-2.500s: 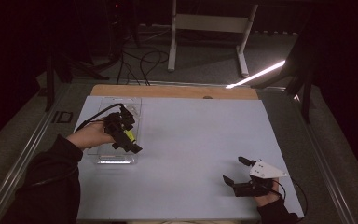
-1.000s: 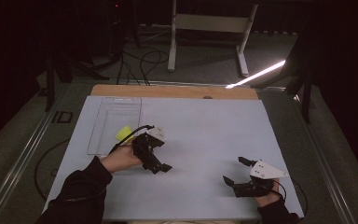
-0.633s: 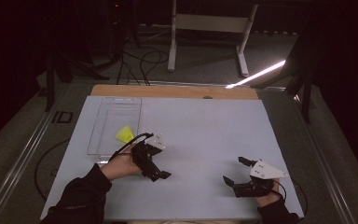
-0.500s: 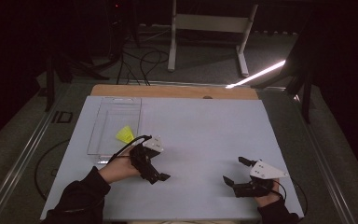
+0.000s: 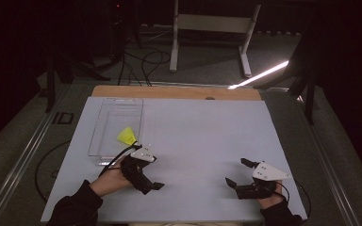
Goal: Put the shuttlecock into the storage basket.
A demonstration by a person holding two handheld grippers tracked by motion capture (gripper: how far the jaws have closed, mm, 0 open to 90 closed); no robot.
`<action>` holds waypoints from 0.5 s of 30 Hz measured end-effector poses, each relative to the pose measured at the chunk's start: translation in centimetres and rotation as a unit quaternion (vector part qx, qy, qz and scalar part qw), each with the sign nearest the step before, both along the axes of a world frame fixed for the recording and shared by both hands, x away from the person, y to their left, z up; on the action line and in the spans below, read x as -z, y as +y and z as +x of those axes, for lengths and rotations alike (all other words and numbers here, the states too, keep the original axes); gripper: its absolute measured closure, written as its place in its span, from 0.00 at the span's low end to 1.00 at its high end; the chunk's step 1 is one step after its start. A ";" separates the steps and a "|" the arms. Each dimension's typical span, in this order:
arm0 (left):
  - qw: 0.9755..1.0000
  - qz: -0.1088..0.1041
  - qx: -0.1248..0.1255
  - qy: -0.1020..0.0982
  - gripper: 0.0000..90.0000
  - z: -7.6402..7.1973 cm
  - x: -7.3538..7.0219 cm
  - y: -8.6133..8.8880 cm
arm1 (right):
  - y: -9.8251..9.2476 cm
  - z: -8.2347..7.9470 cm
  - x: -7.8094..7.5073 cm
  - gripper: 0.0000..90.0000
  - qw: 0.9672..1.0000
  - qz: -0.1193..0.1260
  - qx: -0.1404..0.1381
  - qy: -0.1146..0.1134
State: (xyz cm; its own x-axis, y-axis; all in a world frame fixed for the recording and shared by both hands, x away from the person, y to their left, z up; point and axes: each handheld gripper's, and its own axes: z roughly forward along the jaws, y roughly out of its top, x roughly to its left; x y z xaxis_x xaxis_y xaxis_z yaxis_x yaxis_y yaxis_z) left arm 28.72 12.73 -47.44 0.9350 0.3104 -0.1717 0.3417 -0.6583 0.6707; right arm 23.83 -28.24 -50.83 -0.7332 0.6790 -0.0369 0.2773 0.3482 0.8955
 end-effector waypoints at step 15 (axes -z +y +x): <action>0.998 -0.033 -0.051 0.006 0.00 -1.5 1.6 3.8 | 0.1 0.1 0.1 0.09 1.000 -0.001 -0.001 0.005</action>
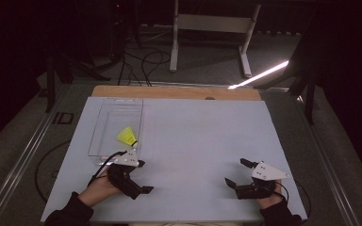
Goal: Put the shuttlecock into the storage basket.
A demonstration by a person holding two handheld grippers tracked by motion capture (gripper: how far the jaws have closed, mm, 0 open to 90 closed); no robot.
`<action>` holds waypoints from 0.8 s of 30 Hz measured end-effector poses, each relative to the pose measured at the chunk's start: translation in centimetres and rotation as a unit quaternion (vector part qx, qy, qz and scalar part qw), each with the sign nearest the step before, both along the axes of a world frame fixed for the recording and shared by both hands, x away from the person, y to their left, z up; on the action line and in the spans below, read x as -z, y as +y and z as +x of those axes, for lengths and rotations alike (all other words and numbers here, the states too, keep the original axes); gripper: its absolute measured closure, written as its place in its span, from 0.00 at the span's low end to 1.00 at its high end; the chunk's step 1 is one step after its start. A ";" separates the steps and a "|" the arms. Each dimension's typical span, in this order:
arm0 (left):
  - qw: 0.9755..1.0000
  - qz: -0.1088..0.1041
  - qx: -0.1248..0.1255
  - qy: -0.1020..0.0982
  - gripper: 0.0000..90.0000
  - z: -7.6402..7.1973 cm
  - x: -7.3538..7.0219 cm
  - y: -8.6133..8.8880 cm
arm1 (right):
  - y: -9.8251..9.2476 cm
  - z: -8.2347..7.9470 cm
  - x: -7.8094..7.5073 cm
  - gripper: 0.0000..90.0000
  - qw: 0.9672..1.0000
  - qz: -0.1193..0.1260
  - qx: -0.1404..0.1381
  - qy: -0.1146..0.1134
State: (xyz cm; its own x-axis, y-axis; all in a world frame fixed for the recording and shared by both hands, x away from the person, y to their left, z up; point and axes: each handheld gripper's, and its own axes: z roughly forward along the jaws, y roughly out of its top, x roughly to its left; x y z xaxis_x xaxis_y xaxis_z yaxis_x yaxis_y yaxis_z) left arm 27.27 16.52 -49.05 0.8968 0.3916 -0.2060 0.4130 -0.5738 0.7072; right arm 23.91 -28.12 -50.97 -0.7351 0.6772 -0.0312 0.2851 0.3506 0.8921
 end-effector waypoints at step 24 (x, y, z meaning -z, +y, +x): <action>0.995 -0.018 -0.100 -0.025 0.00 -2.2 1.8 3.2 | -0.1 0.0 -0.1 0.09 1.000 -0.001 0.000 0.002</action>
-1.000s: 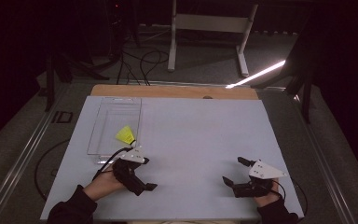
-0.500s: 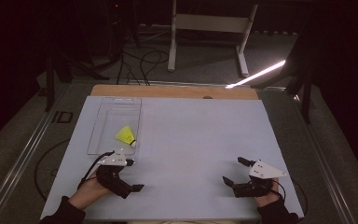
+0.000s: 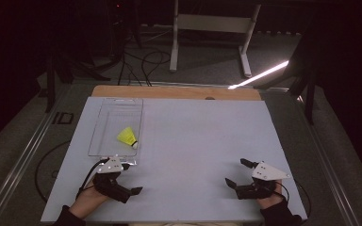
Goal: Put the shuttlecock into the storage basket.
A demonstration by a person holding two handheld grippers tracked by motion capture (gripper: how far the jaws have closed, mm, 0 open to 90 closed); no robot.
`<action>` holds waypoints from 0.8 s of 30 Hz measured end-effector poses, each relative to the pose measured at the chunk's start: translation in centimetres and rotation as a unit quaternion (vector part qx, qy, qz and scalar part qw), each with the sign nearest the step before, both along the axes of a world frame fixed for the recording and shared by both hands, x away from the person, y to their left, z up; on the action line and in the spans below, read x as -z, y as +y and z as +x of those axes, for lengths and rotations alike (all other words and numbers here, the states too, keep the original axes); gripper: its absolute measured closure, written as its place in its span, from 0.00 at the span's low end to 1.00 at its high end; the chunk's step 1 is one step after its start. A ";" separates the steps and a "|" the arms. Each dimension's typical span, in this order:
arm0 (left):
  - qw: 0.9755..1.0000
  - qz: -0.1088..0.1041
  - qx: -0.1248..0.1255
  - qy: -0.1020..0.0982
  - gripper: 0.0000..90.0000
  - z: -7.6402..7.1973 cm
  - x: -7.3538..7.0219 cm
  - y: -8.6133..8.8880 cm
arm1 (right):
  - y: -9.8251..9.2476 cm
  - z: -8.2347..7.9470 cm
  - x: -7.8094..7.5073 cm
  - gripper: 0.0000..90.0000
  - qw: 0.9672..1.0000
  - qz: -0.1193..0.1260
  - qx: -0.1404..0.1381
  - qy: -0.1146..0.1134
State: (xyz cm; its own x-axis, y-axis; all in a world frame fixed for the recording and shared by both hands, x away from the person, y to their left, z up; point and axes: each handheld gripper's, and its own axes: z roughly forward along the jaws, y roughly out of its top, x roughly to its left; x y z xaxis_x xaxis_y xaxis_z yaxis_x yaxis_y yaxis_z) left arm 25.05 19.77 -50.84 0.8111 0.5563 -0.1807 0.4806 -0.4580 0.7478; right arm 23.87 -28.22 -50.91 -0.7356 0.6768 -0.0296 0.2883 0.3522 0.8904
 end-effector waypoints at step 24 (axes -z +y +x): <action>0.997 -0.030 -0.061 -0.041 0.00 0.0 1.2 0.7 | 0.1 0.1 0.3 0.09 1.000 0.003 -0.006 0.014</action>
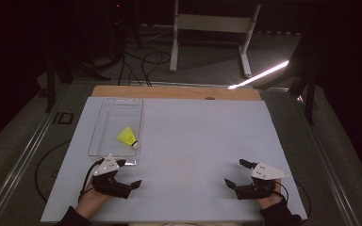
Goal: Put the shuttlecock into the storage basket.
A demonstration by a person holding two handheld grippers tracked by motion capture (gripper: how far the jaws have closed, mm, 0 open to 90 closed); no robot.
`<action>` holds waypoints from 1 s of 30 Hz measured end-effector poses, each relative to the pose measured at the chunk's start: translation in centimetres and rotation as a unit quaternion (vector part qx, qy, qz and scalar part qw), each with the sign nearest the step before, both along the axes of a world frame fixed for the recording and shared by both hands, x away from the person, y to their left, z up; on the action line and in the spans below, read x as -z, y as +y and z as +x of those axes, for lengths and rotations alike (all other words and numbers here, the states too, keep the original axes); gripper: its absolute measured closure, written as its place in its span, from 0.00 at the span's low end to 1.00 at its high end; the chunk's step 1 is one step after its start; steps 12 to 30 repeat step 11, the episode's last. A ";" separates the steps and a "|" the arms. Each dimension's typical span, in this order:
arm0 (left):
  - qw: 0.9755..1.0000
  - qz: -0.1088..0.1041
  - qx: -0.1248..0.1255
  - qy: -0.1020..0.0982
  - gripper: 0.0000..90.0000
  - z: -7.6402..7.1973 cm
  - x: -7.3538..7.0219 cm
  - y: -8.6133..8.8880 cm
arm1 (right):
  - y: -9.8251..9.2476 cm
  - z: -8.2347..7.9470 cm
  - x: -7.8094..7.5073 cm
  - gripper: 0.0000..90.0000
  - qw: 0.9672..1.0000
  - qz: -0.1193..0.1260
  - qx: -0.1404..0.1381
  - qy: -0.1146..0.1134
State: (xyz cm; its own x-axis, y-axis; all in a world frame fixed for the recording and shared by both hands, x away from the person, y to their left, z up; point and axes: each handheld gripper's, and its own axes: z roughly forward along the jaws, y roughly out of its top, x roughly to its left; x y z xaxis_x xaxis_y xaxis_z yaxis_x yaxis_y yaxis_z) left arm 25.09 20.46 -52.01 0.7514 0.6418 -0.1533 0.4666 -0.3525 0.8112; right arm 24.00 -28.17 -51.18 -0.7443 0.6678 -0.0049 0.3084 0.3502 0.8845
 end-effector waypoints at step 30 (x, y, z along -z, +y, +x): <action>1.000 -0.001 0.007 -0.005 0.00 -0.3 -0.2 0.0 | 0.0 0.0 0.0 0.09 1.000 0.001 0.000 0.001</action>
